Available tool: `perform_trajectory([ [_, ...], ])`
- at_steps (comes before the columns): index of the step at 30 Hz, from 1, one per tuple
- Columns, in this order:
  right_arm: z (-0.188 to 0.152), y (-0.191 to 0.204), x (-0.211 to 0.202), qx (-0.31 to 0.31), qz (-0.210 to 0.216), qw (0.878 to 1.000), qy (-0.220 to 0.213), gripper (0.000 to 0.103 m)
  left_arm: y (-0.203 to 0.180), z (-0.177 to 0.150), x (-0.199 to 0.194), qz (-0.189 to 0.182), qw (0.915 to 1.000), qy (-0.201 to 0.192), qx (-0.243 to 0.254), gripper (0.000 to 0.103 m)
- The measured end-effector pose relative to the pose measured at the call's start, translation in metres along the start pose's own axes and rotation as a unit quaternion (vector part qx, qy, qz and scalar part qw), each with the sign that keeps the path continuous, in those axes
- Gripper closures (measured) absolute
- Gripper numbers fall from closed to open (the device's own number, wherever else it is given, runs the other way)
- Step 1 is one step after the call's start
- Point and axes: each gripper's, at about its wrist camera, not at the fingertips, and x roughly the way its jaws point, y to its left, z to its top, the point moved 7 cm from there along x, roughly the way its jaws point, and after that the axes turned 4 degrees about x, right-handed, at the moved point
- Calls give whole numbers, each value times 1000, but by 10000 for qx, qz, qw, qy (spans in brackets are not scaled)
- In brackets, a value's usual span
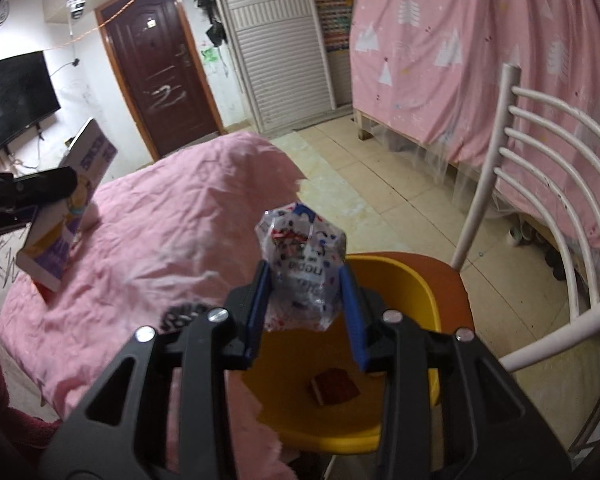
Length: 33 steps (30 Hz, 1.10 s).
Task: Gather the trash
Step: 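Carry tube and plastic bag over the yellow bin and open both grippers, then move both tools back over the bed toward remaining items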
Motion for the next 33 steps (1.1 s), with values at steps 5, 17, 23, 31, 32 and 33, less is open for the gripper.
perform_trajectory([
  [5, -7, -18, 5, 221, -34, 9997, 55, 65, -25, 0, 29, -173, 9993, 236, 221, 87],
  [17, -8, -46, 2, 586, -87, 9982, -34, 53, -60, -5, 81, -178, 9963, 596, 589, 62],
  [23, -7, -48, 1, 610, -85, 9981, -62, 51, -57, -6, 79, -146, 9967, 592, 537, 47],
  [31, -4, -27, 0, 440, -31, 9990, -38, 51, -45, 0, 48, -154, 9980, 315, 520, 47],
  [32, -3, -22, -1, 399, -11, 9992, -44, 51, -44, 0, 43, -166, 9981, 272, 532, 47],
  [33, -2, -18, -1, 368, -2, 9993, -51, 51, -43, 1, 36, -172, 9981, 219, 551, 47],
])
